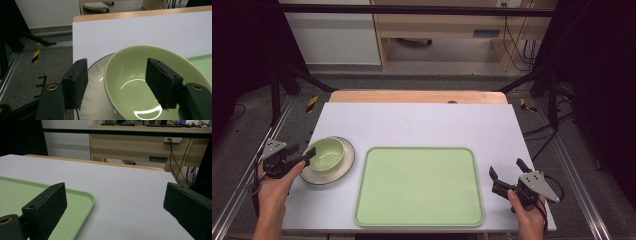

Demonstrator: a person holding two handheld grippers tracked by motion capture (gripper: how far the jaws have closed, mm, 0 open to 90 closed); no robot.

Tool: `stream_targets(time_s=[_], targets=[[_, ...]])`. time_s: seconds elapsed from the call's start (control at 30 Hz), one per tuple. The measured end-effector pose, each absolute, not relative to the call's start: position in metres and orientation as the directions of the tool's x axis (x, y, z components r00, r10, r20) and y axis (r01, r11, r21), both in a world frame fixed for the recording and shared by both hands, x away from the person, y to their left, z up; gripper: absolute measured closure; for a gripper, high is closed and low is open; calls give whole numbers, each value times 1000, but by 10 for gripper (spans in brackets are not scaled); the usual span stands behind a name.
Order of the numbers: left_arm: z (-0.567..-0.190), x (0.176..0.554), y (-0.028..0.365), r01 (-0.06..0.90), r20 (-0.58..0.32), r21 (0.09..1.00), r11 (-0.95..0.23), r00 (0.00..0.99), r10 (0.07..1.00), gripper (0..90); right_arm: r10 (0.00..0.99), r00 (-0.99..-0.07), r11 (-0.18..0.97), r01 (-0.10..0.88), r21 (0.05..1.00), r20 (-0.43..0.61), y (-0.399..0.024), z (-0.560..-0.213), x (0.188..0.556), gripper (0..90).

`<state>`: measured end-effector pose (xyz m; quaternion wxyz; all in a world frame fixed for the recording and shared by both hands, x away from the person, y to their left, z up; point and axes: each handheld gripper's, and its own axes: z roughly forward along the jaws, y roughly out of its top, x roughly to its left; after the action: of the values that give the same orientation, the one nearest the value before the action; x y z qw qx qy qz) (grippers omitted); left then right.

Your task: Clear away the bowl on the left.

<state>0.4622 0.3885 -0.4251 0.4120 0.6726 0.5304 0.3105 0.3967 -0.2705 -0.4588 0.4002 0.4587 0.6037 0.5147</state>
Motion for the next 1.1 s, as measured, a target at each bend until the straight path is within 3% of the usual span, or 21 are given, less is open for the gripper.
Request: stream_targets(time_s=[0.4, 1.1], targets=[[-435, 466, 389, 544, -37, 835, -77, 195, 980, 428, 966, -258, 50, 144, 988, -11, -270, -459, 397, 50], [-445, 474, 390, 608, -80, 794, -21, 139, 987, 559, 965, -261, 48, 153, 987, -7, -270, -459, 397, 49]])
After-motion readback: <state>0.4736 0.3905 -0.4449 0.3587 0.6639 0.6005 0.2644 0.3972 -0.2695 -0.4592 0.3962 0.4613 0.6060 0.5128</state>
